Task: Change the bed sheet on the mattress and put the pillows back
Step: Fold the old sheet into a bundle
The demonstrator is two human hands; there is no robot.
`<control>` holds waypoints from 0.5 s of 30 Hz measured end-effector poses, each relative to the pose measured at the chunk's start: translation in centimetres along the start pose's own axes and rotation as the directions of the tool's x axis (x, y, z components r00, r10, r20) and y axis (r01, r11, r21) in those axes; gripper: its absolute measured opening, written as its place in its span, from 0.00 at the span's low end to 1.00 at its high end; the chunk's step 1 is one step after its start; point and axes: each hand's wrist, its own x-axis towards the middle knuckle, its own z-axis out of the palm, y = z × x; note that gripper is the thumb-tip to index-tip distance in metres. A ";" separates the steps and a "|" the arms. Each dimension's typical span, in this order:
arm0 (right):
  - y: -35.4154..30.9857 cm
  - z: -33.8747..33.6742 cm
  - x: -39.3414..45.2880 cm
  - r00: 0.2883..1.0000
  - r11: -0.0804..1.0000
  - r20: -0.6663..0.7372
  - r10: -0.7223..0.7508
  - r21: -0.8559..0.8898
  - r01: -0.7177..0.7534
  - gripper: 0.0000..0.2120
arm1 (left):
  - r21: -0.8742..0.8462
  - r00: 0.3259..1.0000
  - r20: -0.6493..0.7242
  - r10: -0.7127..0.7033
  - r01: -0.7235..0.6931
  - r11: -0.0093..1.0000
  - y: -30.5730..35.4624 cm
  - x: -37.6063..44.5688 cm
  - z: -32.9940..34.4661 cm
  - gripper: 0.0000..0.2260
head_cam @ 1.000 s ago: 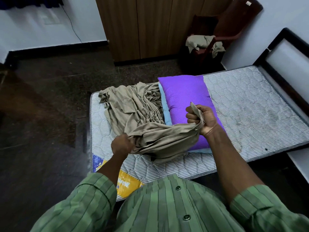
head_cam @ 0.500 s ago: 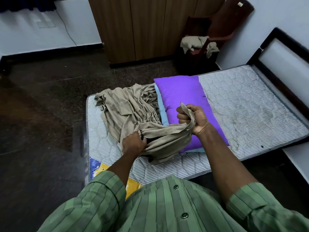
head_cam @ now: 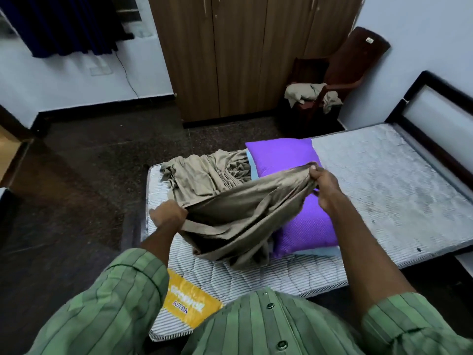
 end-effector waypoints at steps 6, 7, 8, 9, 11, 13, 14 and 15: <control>-1.3 4.0 1.3 0.965 0.926 -0.178 -0.191 -0.360 0.116 0.11 | -0.326 0.989 -0.002 -0.146 0.137 0.936 -0.6 1.4 -6.4 0.22; -1.6 4.7 1.4 0.969 0.953 -0.186 -0.163 -0.283 0.106 0.11 | -0.381 0.984 -0.007 -0.177 0.161 0.911 -0.6 1.9 -7.0 0.22; -1.9 5.1 1.7 0.972 0.972 -0.186 -0.145 -0.211 0.105 0.11 | -0.425 0.979 -0.014 -0.201 0.176 0.888 -0.7 2.2 -7.5 0.22; -2.4 5.4 1.7 0.974 0.981 -0.175 -0.147 -0.155 0.120 0.12 | -0.449 0.977 -0.039 -0.209 0.170 0.877 -0.8 2.5 -8.0 0.22; -3.4 5.6 1.2 0.973 0.982 -0.145 -0.180 -0.089 0.169 0.11 | -0.485 0.977 -0.067 -0.200 0.144 0.862 -1.0 2.2 -8.8 0.20; -4.3 5.4 -0.4 0.965 0.979 -0.174 -0.194 -0.097 0.179 0.11 | -0.496 0.988 -0.072 -0.137 0.084 0.864 -0.8 1.8 -9.4 0.18; -4.3 5.0 -1.0 0.958 0.974 -0.208 -0.199 -0.147 0.170 0.12 | -0.499 0.996 -0.065 -0.068 0.026 0.866 -0.5 1.6 -9.4 0.16; -4.1 4.6 -1.6 0.953 0.965 -0.229 -0.198 -0.215 0.149 0.12 | -0.486 0.998 -0.065 0.009 -0.040 0.873 -0.2 1.1 -9.4 0.13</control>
